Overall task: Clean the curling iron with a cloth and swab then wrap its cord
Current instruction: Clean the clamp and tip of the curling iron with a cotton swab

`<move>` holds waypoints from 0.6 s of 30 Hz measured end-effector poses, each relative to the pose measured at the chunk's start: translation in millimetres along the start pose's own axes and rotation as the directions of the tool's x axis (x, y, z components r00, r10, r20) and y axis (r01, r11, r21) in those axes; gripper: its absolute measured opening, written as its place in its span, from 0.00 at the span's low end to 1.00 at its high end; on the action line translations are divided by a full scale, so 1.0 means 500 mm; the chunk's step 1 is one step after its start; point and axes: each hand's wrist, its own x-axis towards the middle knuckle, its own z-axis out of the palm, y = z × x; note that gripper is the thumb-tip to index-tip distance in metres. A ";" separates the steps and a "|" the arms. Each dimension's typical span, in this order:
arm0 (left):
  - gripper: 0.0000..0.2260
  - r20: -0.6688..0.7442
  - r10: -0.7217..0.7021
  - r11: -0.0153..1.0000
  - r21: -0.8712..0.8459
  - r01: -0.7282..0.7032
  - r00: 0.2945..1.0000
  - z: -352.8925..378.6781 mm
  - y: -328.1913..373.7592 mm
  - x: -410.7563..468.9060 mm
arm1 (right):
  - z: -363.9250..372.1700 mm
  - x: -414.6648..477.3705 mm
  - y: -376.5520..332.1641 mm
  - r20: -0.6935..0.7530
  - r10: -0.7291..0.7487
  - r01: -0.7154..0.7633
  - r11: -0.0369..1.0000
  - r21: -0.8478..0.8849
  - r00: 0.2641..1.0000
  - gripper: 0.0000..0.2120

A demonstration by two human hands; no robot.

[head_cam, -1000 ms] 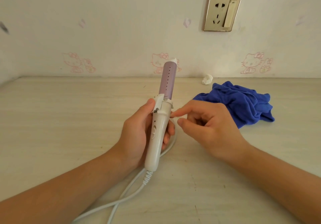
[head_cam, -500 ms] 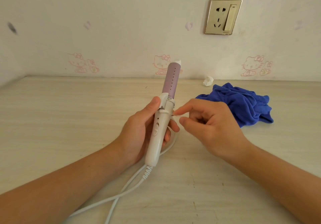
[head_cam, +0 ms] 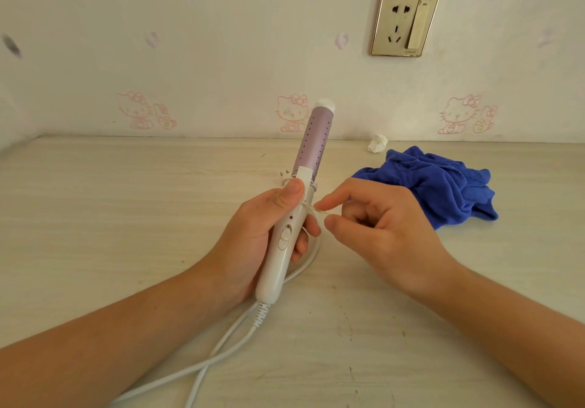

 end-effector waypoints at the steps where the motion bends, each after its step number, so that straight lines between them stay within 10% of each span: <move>1: 0.29 0.002 0.000 1.000 -0.004 0.000 1.000 0.001 0.000 0.000 | 0.002 0.000 -0.002 -0.014 -0.001 0.001 1.000 0.013 1.000 0.03; 18: 0.27 -0.039 -0.052 0.997 -0.064 0.049 0.998 0.007 0.000 0.002 | 0.012 -0.004 0.003 0.051 -0.013 0.016 0.998 -0.059 0.999 0.07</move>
